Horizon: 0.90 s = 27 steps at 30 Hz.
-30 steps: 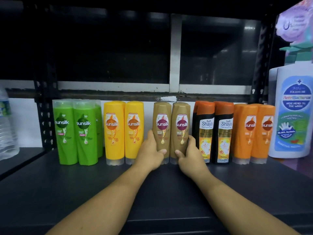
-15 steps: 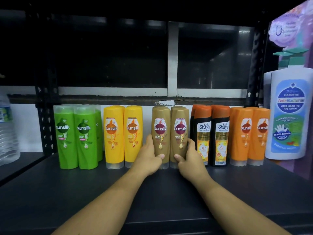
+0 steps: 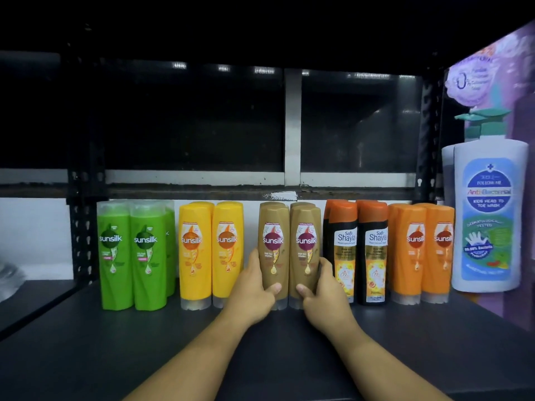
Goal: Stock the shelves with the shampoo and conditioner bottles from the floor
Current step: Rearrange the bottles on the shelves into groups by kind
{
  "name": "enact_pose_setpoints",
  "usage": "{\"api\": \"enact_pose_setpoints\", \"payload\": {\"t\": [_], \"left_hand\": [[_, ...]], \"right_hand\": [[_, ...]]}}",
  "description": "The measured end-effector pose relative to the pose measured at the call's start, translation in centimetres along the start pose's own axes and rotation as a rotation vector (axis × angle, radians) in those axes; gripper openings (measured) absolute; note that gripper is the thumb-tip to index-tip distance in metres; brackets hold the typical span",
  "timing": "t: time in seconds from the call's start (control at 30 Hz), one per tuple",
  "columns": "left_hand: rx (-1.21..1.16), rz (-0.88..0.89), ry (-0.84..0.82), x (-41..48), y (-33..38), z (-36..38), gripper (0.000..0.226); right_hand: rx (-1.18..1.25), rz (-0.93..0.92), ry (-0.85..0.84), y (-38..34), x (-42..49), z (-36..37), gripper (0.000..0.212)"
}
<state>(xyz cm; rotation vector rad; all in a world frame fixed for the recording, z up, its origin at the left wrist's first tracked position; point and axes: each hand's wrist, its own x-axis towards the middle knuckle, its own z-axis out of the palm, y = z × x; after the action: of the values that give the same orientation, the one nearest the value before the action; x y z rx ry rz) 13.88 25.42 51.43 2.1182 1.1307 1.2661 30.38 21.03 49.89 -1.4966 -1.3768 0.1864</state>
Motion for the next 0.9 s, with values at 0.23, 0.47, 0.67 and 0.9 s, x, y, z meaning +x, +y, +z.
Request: {"api": "enact_pose_setpoints", "payload": {"t": [0.23, 0.47, 0.67, 0.9], "left_hand": [[0.008, 0.107, 0.121, 0.1, 0.8, -0.1, 0.063], [0.167, 0.303, 0.283, 2.1, 5.2, -3.1, 0.055], [0.360, 0.052, 0.051, 9.3, 10.8, -6.3, 0.052], [0.427, -0.332, -0.323, 14.7, 13.8, -6.8, 0.037]], "right_hand": [[-0.012, -0.049, 0.071, -0.6, -0.4, -0.2, 0.058], [0.002, -0.085, 0.127, -0.8, -0.7, -0.4, 0.075], [0.003, -0.064, 0.062, -0.4, -0.1, -0.4, 0.080], [0.024, -0.066, 0.036, 0.0, 0.0, -0.3, 0.079]]}}
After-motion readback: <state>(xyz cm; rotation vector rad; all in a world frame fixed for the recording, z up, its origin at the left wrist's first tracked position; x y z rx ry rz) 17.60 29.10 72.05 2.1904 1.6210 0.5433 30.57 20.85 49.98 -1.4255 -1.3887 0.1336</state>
